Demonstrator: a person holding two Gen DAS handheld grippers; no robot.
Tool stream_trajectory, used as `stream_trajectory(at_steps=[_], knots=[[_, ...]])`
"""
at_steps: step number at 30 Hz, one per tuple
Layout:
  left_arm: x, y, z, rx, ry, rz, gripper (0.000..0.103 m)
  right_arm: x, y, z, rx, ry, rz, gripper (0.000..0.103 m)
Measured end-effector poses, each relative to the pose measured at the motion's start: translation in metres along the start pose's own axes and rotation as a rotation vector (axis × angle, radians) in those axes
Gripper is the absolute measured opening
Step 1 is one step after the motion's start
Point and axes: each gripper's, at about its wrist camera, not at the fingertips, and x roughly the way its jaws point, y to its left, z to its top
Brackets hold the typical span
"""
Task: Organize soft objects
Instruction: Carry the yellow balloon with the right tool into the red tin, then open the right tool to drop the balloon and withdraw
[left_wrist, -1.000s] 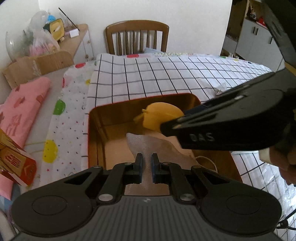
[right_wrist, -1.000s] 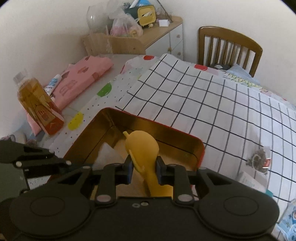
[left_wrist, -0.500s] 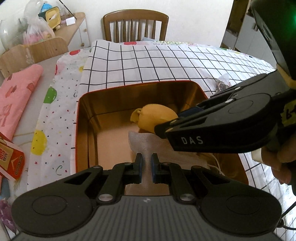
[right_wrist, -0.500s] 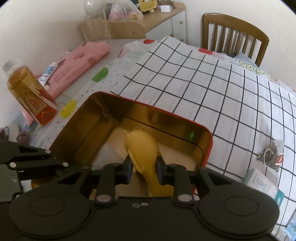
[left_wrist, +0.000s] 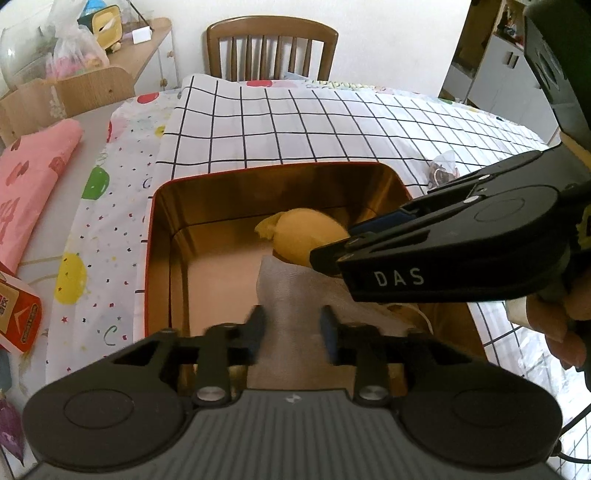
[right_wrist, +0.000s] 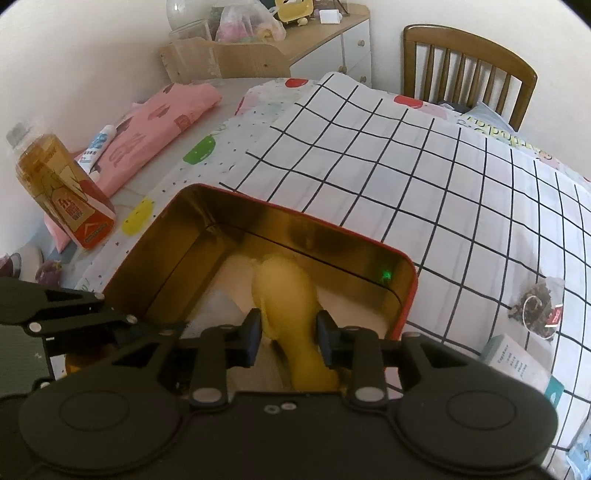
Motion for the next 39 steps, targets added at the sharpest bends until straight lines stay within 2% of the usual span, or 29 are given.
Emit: stream_trajectory(at_steps=[1,2,5,13,21,27,29,35,37,39], knots=[[-0.001,0.0,-0.001,-0.002,-0.004,-0.005,0.059,-0.001,0.0,0.0,0.0,-0.001,0.005,0.034],[-0.002,-0.001,-0.001,-0.004,-0.009,-0.009,0.061,-0.003,0.0,0.0,-0.001,-0.002,0.007,0.035],[-0.006,-0.002,-0.002,-0.006,-0.014,-0.013,0.061,-0.01,0.001,-0.001,-0.008,-0.019,-0.001,0.037],[-0.025,-0.011,-0.003,0.007,-0.049,-0.016,0.061,-0.041,-0.002,-0.006,0.011,-0.081,0.014,0.051],[-0.056,-0.023,-0.002,0.022,-0.117,-0.011,0.061,-0.078,-0.005,-0.019,0.008,-0.153,0.003,0.054],[-0.078,-0.037,-0.002,0.041,-0.168,-0.014,0.061,-0.11,-0.009,-0.033,0.011,-0.219,0.009,0.061],[-0.087,-0.043,-0.003,0.046,-0.189,-0.01,0.071,-0.121,-0.011,-0.039,0.017,-0.243,0.011,0.063],[-0.105,-0.06,-0.005,0.06,-0.231,-0.01,0.073,-0.152,-0.018,-0.058,0.035,-0.3,0.013,0.072],[-0.109,-0.065,-0.006,0.058,-0.24,-0.012,0.079,-0.163,-0.02,-0.064,0.029,-0.322,0.007,0.08],[-0.113,-0.072,-0.007,0.058,-0.251,-0.016,0.082,-0.174,-0.023,-0.072,0.018,-0.343,0.003,0.082]])
